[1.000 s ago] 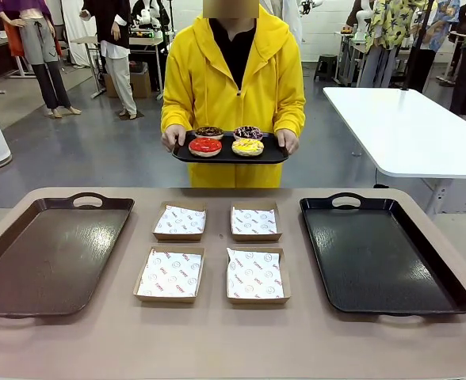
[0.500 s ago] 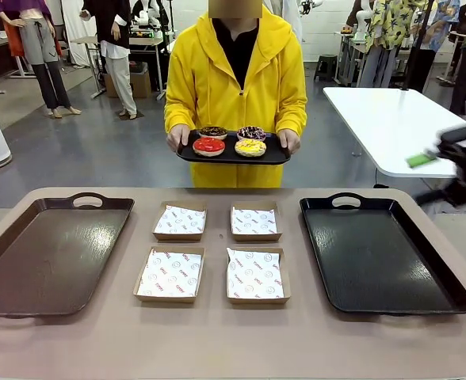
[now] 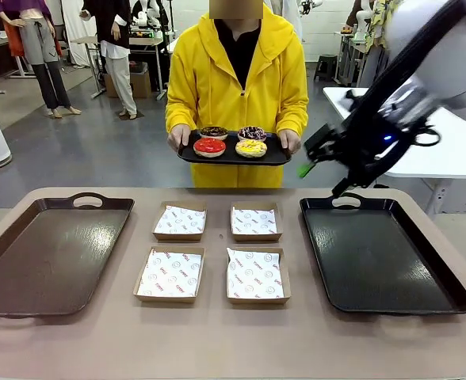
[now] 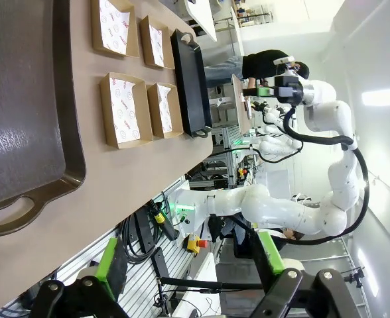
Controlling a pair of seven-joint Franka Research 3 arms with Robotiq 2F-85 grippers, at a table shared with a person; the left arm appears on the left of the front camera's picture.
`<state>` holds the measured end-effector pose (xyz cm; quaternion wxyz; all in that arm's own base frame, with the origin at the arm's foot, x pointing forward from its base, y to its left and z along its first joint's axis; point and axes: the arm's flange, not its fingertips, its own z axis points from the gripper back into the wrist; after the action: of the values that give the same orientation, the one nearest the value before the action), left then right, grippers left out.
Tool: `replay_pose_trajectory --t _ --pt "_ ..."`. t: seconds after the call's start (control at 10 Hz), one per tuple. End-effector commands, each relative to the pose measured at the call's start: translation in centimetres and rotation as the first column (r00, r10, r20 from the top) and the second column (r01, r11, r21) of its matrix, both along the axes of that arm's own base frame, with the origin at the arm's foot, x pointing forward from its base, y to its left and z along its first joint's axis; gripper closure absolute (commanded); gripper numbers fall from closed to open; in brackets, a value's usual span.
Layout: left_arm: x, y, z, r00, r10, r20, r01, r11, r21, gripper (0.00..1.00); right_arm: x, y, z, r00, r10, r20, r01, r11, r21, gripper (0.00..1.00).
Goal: Individually package the donuts and arrange them on the tray.
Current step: Pick up one Paper togo box.
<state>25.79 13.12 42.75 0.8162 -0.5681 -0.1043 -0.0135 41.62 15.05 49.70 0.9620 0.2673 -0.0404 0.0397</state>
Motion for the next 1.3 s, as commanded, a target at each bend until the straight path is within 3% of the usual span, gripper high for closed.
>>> replay_pose_trajectory --t 0.0,0.3,0.4,0.5,1.2 --pt "-0.1 0.2 0.1 1.000 0.003 0.020 -0.002 1.000 -0.014 0.00 2.5 1.6 -1.4 0.999 -0.048 -0.021 0.045 0.990 -0.132 0.00" --pt "-0.1 0.2 0.1 1.000 0.003 0.020 -0.002 1.000 -0.014 0.00 2.7 2.6 -2.7 0.999 -0.033 -0.022 0.029 0.989 -0.147 0.00" --pt "-0.1 0.2 0.1 1.000 0.003 0.020 -0.002 1.000 -0.014 0.00 1.7 1.3 -2.9 0.999 0.035 -0.028 -0.036 0.998 -0.051 0.00" --pt "-0.1 0.2 0.1 1.000 0.003 0.020 -0.002 1.000 -0.014 0.00 2.6 2.8 -3.4 1.000 -0.015 -0.021 0.012 0.989 -0.145 0.00" --pt "-0.1 0.2 0.1 1.000 0.003 0.020 -0.002 1.000 -0.014 0.00 2.5 2.5 -3.2 1.000 0.002 -0.023 -0.005 0.992 -0.126 0.00"
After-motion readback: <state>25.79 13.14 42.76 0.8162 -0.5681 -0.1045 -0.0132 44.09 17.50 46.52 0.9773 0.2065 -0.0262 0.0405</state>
